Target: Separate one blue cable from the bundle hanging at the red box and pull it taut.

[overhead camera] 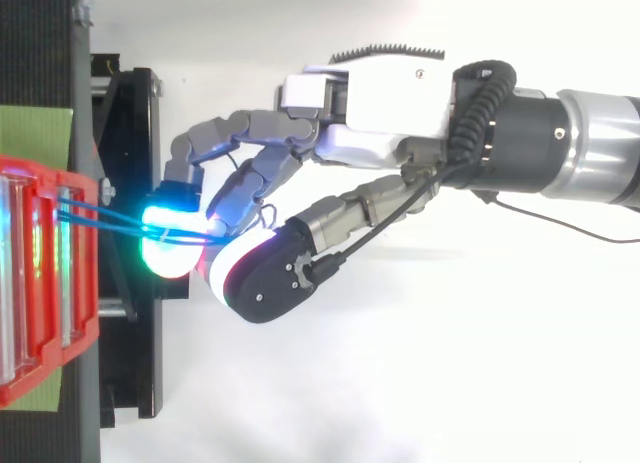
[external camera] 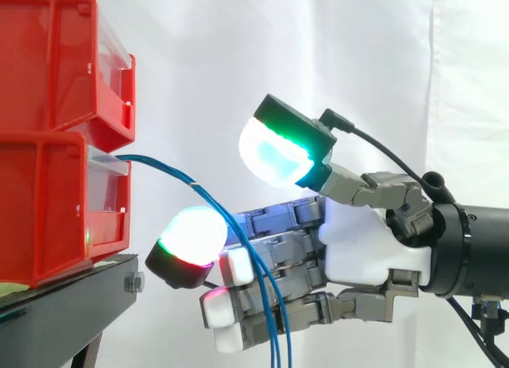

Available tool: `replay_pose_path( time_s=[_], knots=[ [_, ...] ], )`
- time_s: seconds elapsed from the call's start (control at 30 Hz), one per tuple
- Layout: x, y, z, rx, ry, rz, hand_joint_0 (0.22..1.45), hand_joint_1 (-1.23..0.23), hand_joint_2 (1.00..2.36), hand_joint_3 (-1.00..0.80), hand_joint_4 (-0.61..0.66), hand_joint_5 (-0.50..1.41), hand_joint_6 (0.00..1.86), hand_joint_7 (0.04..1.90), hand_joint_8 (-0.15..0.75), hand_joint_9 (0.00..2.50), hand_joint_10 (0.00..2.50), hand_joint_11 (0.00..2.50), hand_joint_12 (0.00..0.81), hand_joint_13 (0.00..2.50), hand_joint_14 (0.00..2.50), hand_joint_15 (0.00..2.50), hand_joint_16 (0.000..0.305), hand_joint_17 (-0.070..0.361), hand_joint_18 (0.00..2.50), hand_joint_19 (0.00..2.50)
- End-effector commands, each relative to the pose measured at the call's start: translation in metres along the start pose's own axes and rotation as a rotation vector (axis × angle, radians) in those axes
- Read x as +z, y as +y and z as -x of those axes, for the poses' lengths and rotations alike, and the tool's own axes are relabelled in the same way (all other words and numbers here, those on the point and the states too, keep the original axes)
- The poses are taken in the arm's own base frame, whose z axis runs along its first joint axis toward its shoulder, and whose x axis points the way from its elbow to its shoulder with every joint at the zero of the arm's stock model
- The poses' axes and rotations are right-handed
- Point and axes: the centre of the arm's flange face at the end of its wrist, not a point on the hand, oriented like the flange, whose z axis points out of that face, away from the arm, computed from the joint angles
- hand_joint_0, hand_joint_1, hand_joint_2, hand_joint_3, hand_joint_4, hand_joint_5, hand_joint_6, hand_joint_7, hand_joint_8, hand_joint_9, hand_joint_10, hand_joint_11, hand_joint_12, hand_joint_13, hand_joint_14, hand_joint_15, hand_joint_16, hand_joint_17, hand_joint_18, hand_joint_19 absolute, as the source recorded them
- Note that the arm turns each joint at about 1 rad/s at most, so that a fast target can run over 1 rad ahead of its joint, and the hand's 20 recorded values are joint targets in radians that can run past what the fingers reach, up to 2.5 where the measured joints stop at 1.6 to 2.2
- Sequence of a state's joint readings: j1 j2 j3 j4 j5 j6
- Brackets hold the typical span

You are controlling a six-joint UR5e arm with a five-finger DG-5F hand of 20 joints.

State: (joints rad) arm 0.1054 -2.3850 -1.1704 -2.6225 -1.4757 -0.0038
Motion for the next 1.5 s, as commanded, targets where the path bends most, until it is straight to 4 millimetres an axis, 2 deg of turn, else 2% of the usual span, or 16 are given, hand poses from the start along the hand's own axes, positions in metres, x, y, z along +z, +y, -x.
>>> replay_pose_path(
  time_s=[0.0, 0.2, 0.23, 0.4, 0.5, 0.53, 0.63, 0.77, 1.0, 1.13, 1.33, 1.47],
  knots=[
    [-0.001, 0.004, 0.002, -0.008, -0.003, -0.006, 0.63, -0.6, 1.0, -0.48, 0.25, -0.15, 0.5, 1.1, 0.3, 0.98, 0.02, 0.76, 0.314, 0.84, 0.02, 0.48, 0.032, 0.072, 0.55, 0.48],
    [-0.002, 0.009, 0.005, -0.009, -0.009, -0.004, 0.63, -0.59, 1.0, -0.48, 0.25, -0.14, 0.5, 1.12, 0.301, 1.0, 0.02, 0.79, 0.311, 0.84, 0.02, 0.48, 0.032, 0.072, 0.56, 0.49],
    [-0.002, 0.009, 0.005, -0.009, -0.009, -0.004, 0.62, -0.54, 1.0, -0.48, 0.26, -0.14, 0.5, 1.12, 0.302, 1.01, 0.02, 0.8, 0.312, 0.84, 0.02, 0.48, 0.032, 0.071, 0.56, 0.49],
    [-0.002, 0.012, 0.007, -0.011, -0.012, 0.001, 0.61, -0.5, 1.0, -0.49, 0.25, -0.14, 0.5, 1.14, 0.308, 1.03, 0.02, 0.8, 0.313, 0.86, 0.02, 0.49, 0.032, 0.072, 0.57, 0.49],
    [-0.002, 0.012, 0.01, -0.011, -0.015, 0.001, 0.62, -0.49, 1.0, -0.47, 0.22, -0.13, 0.5, 1.2, 0.308, 1.05, 0.02, 0.82, 0.312, 0.86, 0.02, 0.5, 0.032, 0.073, 0.57, 0.5],
    [-0.002, 0.012, 0.01, -0.011, -0.015, -0.001, 0.63, -0.49, 1.01, -0.45, 0.19, -0.12, 0.5, 1.27, 0.313, 1.06, 0.02, 0.82, 0.316, 0.87, 0.02, 0.5, 0.032, 0.073, 0.58, 0.49],
    [-0.003, 0.023, 0.011, -0.02, -0.016, 0.003, 0.65, -0.48, 1.01, -0.39, 0.18, -0.11, 0.5, 1.36, 0.313, 1.08, 0.02, 0.84, 0.317, 0.88, 0.02, 0.5, 0.033, 0.073, 0.59, 0.49],
    [-0.004, 0.023, 0.011, -0.038, -0.018, -0.001, 0.65, -0.47, 1.02, -0.33, 0.17, -0.11, 0.52, 1.36, 0.315, 1.09, 0.02, 0.85, 0.321, 0.88, 0.02, 0.5, 0.033, 0.075, 0.59, 0.49],
    [-0.004, 0.022, 0.01, -0.045, -0.013, -0.003, 0.65, -0.51, 1.02, -0.22, 0.19, -0.11, 0.53, 1.34, 0.322, 1.09, 0.02, 0.87, 0.327, 0.89, 0.02, 0.5, 0.034, 0.076, 0.59, 0.5],
    [-0.004, 0.023, 0.011, -0.045, -0.015, -0.001, 0.67, -0.61, 1.03, -0.19, 0.19, -0.14, 0.55, 1.32, 0.318, 1.07, 0.02, 0.92, 0.328, 0.88, 0.02, 0.51, 0.034, 0.078, 0.59, 0.49],
    [-0.003, 0.024, 0.01, -0.045, -0.012, 0.0, 0.66, -0.66, 1.02, -0.27, 0.19, -0.15, 0.55, 1.29, 0.307, 1.06, 0.02, 0.95, 0.327, 0.88, 0.02, 0.52, 0.035, 0.078, 0.59, 0.5],
    [-0.003, 0.023, 0.01, -0.045, -0.012, -0.001, 0.61, -0.47, 1.01, -0.44, 0.19, -0.13, 0.54, 1.31, 0.314, 1.11, 0.02, 0.95, 0.334, 0.89, 0.02, 0.54, 0.035, 0.08, 0.59, 0.53]
  ],
)
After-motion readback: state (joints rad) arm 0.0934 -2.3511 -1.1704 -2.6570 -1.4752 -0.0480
